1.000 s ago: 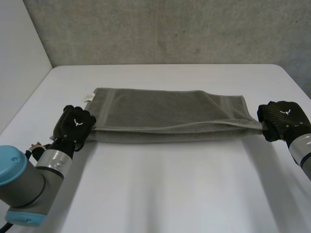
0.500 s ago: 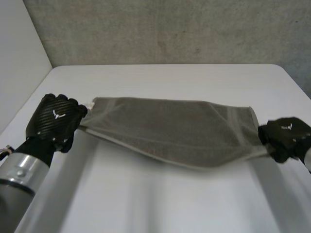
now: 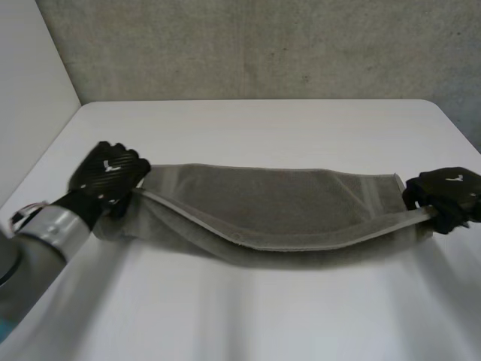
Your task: Fold the towel.
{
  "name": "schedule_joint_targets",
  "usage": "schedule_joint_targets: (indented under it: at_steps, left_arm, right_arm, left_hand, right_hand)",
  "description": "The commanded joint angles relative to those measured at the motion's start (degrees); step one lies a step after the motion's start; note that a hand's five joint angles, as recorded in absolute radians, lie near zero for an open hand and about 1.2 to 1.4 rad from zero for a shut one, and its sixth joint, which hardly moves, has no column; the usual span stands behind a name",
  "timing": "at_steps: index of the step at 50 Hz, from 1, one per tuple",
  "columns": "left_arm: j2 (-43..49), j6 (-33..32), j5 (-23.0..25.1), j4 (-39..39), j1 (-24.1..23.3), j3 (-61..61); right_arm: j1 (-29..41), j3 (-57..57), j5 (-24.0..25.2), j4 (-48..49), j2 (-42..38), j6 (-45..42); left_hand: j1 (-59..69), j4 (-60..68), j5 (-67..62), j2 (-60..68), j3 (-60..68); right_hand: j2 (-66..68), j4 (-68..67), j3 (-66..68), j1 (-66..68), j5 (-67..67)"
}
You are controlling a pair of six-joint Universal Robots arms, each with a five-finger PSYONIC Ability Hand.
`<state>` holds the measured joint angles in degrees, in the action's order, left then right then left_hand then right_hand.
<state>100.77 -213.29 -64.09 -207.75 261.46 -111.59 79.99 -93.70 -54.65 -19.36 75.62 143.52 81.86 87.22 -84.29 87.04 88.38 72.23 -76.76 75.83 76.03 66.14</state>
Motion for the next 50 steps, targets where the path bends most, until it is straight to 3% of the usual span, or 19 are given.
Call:
schedule_joint_targets:
  at_steps: [1,8,16,26,27,28,29,30,31,32,33,38,47,50]
  left_arm:
    - [18.65,-0.28,-5.42,0.68,-3.23,18.56]
    - [29.49,-0.28,-6.84,3.23,-4.82,33.1]
    - [43.35,-0.28,-8.15,12.27,-5.78,54.43]
    - [49.44,-0.2,-9.74,16.15,-7.54,65.62]
    - [49.87,-0.2,-9.74,16.24,-7.63,66.23]
    - [49.96,-0.11,-9.82,16.32,-7.63,66.32]
    - [49.96,-0.11,-9.83,16.32,-7.63,66.32]
    - [49.96,-0.11,-10.26,16.32,-7.72,66.32]
    - [49.96,-0.11,-10.26,16.32,-7.72,66.32]
    - [49.7,-0.11,-11.22,16.32,-7.8,66.15]
    - [49.35,-0.11,-12.54,16.32,-7.98,65.97]
    - [46.2,0.77,-15.79,17.81,-8.33,64.83]
    - [32.32,5.24,-15.98,19.49,-7.54,53.78]
    - [29.57,6.4,-15.8,19.49,-7.45,50.85]
  right_arm:
    - [4.99,14.13,-8.7,0.46,-16.0,5.53]
    - [8.16,25.68,-14.16,1.25,-24.12,12.92]
    - [9.83,37.87,-19.34,4.42,-32.19,20.12]
    - [11.68,44.57,-22.25,4.59,-36.16,21.19]
    - [12.03,45.27,-22.42,4.59,-36.68,21.19]
    - [12.29,45.71,-22.77,4.59,-36.95,21.19]
    - [12.29,45.72,-22.78,4.59,-36.95,21.19]
    - [12.55,46.06,-23.65,4.59,-37.12,21.19]
    - [12.56,46.07,-23.66,4.59,-37.12,21.19]
    - [12.73,46.15,-25.31,4.77,-36.95,21.19]
    - [12.91,46.16,-27.15,5.2,-36.77,21.01]
    - [13.26,44.41,-29.98,7.58,-32.93,20.39]
    - [12.65,28.61,-28.58,13.81,-15.18,19.87]
    - [12.56,25.06,-28.14,14.7,-12.6,19.43]
  left_hand:
    - [-1.86,-7.22,14.29,-7.04,-8.38]
    - [-1.86,-7.22,14.29,-7.04,-8.38]
    - [-1.86,-7.22,14.29,-7.04,-8.38]
    - [-1.86,-7.22,14.29,-7.04,-8.38]
    - [-1.86,-7.22,14.29,-7.04,-8.38]
    - [-25.32,-30.68,37.74,-30.5,-31.84]
    - [-25.56,-30.92,37.98,-30.73,-32.07]
    - [-51.2,-56.56,63.63,-56.38,-57.72]
    - [-51.46,-56.82,63.89,-56.64,-57.98]
    - [-68.78,-74.14,81.21,-73.96,-75.3]
    - [-70.95,-76.31,83.38,-76.13,-77.47]
    - [-70.81,-76.17,83.23,-75.98,-77.32]
    - [-70.47,-75.83,82.89,-75.65,-76.99]
    - [-70.47,-75.83,82.89,-75.65,-76.99]
  right_hand:
    - [7.77,-3.24,4.17,3.97,3.86]
    - [7.77,-3.24,4.17,3.97,3.86]
    - [7.77,-3.24,4.17,3.97,3.86]
    - [7.77,-3.24,4.17,3.97,3.86]
    - [-18.65,23.18,-22.25,-22.45,-22.56]
    - [-54.06,58.58,-57.65,-57.85,-57.96]
    - [-54.41,58.94,-58.01,-58.21,-58.32]
    - [-62.23,66.76,-65.83,-66.03,-66.14]
    - [-62.23,66.76,-65.83,-66.03,-66.14]
    - [-62.23,66.76,-65.83,-66.03,-66.14]
    - [-62.23,66.76,-65.83,-66.03,-66.14]
    - [-62.23,66.76,-65.83,-66.03,-66.14]
    - [-62.23,66.76,-65.83,-66.03,-66.14]
    - [-62.23,66.76,-65.83,-66.03,-66.14]
